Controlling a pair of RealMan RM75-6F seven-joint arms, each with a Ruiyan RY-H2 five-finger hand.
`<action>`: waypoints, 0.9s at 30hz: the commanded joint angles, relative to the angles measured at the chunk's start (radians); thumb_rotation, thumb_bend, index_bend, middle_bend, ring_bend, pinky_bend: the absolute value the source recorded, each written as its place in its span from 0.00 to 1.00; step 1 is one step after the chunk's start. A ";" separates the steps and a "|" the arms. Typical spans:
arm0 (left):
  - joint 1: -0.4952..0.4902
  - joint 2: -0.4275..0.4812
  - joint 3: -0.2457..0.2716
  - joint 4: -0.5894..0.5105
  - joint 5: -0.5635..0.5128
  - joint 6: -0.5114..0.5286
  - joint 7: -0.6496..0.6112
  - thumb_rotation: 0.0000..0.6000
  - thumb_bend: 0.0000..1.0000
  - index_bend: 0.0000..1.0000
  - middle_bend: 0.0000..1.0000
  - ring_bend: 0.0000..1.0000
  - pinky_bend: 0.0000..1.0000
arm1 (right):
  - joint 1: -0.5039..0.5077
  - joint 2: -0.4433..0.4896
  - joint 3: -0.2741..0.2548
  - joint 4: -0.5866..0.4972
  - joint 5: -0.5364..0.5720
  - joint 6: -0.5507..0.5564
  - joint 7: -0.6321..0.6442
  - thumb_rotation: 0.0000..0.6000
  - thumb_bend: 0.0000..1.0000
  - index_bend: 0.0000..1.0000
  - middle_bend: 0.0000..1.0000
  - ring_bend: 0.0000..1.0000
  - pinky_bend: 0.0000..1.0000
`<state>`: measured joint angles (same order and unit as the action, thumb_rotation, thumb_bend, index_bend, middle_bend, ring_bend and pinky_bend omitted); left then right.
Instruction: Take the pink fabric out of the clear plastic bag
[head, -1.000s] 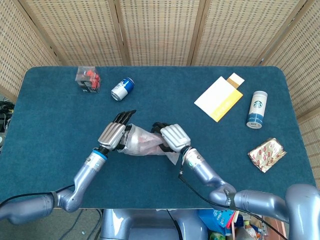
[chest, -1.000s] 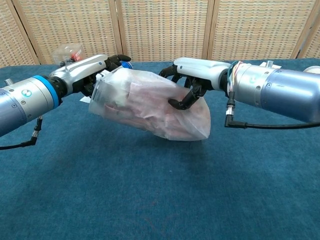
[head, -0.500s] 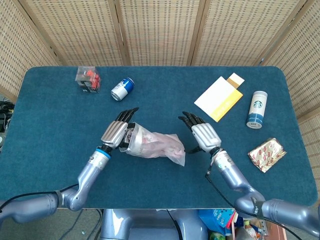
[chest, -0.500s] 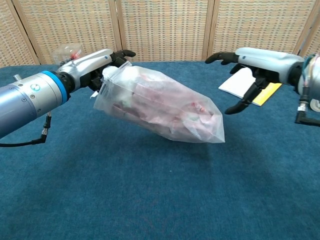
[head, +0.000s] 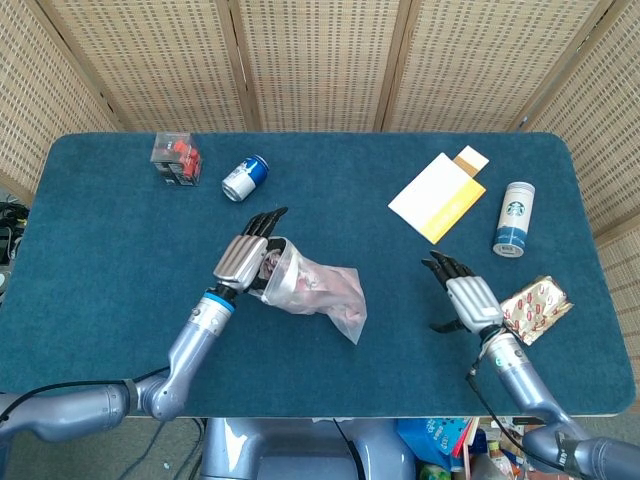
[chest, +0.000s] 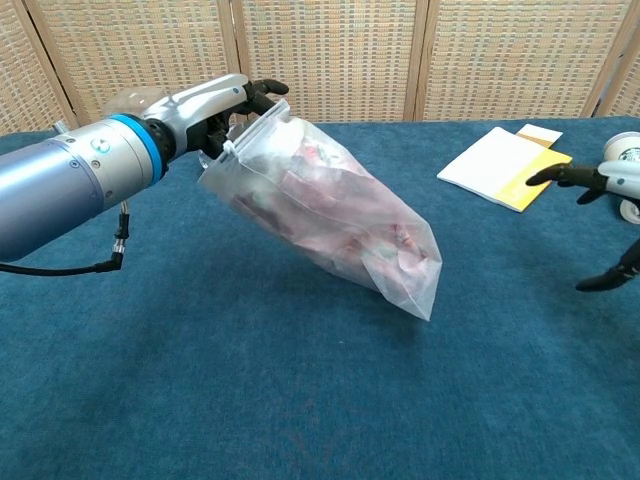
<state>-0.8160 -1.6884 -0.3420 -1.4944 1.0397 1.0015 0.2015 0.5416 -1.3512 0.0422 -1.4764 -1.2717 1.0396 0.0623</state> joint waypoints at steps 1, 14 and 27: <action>-0.012 -0.007 -0.011 -0.022 -0.036 0.010 0.034 1.00 0.41 0.75 0.00 0.00 0.00 | -0.030 -0.013 -0.031 0.032 -0.046 0.034 -0.003 1.00 0.00 0.09 0.00 0.00 0.12; -0.038 -0.013 -0.030 -0.039 -0.091 0.040 0.094 1.00 0.42 0.75 0.00 0.00 0.00 | -0.102 -0.169 -0.183 0.544 -0.526 0.436 -0.098 1.00 0.00 0.09 0.59 0.59 0.75; -0.053 -0.025 -0.035 -0.046 -0.113 0.038 0.084 1.00 0.42 0.75 0.00 0.00 0.00 | 0.008 -0.281 -0.266 0.903 -0.836 0.681 -0.267 1.00 0.00 0.22 0.84 0.87 1.00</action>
<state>-0.8683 -1.7134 -0.3758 -1.5386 0.9280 1.0391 0.2860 0.5213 -1.6103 -0.2092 -0.5915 -2.0816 1.7087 -0.1849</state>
